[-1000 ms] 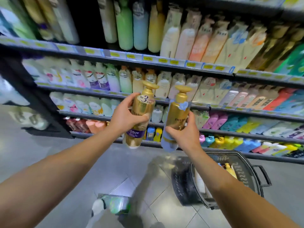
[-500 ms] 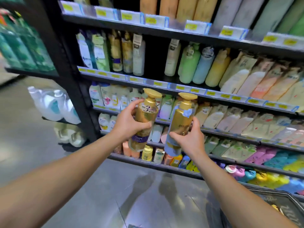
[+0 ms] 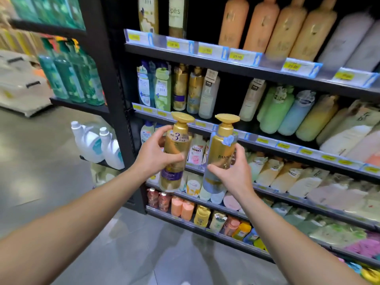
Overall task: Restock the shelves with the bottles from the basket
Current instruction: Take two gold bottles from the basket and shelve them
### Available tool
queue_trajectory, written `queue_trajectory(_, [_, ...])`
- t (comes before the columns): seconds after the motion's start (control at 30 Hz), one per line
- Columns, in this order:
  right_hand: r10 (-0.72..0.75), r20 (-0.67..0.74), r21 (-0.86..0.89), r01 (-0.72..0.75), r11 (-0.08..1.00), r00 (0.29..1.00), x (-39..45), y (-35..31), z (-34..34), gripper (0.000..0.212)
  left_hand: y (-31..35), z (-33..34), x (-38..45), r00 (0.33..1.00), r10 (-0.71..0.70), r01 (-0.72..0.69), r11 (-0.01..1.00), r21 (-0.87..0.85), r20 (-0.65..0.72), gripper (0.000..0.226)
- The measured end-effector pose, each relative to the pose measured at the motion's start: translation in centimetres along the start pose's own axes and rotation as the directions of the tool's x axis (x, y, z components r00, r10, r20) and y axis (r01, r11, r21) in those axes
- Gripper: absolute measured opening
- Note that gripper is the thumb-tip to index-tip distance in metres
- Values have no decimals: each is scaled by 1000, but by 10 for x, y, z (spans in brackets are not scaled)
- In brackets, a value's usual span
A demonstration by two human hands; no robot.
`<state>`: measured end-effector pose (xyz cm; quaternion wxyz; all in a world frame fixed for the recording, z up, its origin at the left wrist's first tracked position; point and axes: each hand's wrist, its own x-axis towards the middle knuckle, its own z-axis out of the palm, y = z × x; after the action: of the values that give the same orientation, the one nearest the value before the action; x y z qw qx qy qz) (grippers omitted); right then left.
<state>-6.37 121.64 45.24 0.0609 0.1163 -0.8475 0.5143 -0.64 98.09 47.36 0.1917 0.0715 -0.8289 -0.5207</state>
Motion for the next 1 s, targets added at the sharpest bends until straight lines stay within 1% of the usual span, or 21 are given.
queue_trajectory(0.13, [-45,0,36,45,998,999,44,-8,16,81,-4,-8,38,1000,20,-19,1000,15,-18,84])
queue_trajectory(0.27, [-74,1,66,74,995,997,85,-19,27,78,-5,-16,70,998,21,-20,1000,21,-59,83])
queue_trajectory(0.33, [-93,5,67,93,993,996,103,-26,30,80,-7,-21,83,996,16,-15,1000,18,-82,81])
queue_trajectory(0.43, [-149,-5,84,149,985,989,128,-37,36,90,-11,-27,99,993,15,-14,1000,10,-116,83])
queue_trajectory(0.6, [-222,-72,112,229,967,972,161,-57,51,88,-21,-41,121,988,5,-2,1000,17,-152,84])
queue_trajectory(0.7, [-257,-112,124,270,955,960,176,-63,64,87,-30,-51,136,989,13,-10,1000,25,-145,82])
queue_trajectory(0.83, [-313,-142,92,327,941,939,190,-62,84,92,-41,-64,159,993,27,-23,999,34,-118,82])
queue_trajectory(1.0, [-272,-160,32,280,959,949,207,-58,116,94,-51,-80,189,996,52,-50,998,25,-76,79])
